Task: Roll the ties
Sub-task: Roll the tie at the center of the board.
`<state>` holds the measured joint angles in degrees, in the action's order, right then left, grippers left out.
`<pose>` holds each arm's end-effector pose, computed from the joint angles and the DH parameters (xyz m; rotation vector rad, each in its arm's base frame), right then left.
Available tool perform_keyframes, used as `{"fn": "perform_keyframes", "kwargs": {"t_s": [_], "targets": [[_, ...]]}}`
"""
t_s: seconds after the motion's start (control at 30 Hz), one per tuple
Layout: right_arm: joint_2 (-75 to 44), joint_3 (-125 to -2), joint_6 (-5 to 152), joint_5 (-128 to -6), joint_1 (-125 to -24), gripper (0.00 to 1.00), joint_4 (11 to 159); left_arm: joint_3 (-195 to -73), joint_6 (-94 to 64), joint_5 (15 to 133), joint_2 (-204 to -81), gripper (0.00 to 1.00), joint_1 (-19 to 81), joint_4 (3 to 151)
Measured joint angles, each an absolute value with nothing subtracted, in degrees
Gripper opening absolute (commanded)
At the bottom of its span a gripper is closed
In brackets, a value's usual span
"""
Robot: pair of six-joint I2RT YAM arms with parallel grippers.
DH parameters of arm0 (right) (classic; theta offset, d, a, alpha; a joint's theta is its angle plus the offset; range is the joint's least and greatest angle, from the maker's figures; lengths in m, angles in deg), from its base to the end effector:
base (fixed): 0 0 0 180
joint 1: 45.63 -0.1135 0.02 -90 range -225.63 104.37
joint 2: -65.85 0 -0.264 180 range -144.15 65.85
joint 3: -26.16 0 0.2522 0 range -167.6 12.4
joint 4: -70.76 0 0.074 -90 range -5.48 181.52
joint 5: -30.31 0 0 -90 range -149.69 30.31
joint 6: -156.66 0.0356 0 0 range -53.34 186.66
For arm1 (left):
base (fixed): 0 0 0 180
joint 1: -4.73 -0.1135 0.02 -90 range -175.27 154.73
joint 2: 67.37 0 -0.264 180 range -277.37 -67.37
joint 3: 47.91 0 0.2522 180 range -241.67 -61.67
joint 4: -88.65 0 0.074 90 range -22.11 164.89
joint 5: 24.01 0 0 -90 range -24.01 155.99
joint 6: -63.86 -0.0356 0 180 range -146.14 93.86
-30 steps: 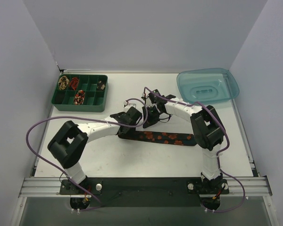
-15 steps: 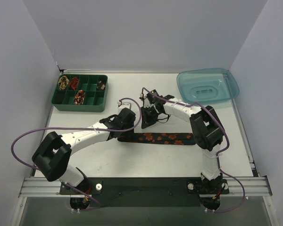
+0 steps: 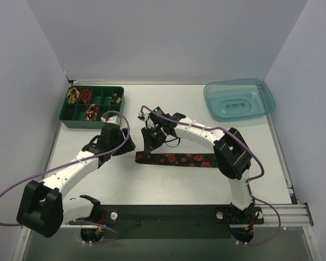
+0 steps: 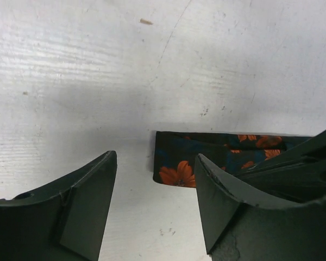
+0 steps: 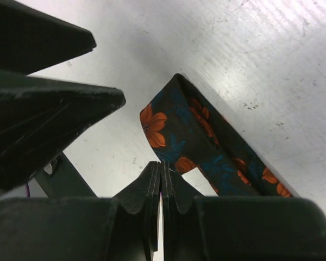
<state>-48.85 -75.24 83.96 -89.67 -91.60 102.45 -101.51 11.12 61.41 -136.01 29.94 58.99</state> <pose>0.2999 0.3358 0.2212 -0.8908 2.3618 1.1171 0.2231 -0.1019 0.2169 -0.2906 2.3733 -0.4356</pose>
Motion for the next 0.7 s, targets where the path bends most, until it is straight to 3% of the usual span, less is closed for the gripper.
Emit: {"fn": "perform_keyframes", "kwargs": {"t_s": [0.27,0.7], "targets": [[-50.88,-75.81,83.98,-90.00,-91.95,0.04,102.63,-92.09,13.78,77.46,-135.20,0.70,20.19,67.73],[-53.11,-74.67,83.74,-89.69,-91.71,0.04,102.87,-85.14,18.02,90.13,-143.92,0.70,18.49,85.15]]}}
